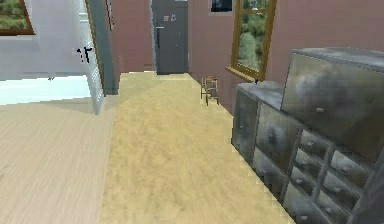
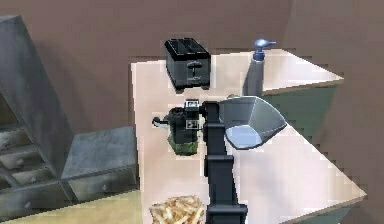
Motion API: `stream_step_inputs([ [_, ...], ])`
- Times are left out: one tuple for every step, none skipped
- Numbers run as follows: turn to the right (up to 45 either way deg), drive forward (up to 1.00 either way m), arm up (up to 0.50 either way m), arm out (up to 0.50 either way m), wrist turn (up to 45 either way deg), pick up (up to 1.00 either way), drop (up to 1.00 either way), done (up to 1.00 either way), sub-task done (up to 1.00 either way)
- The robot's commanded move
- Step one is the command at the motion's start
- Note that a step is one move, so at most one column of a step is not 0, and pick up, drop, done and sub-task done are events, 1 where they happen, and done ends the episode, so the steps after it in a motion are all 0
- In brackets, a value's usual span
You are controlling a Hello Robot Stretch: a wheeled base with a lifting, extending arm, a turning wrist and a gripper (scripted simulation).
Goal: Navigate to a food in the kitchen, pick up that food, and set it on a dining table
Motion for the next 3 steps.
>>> stream_step_inputs([
  [0.0,0.0,0.0,0.0,0.0,1.0,0.0,0.0,0.0],
  [0.0,0.0,0.1,0.0,0.0,0.0,0.0,0.0,0.0],
  [0.0,0.0,0.04,0.0,0.0,0.0,0.0,0.0,0.0],
])
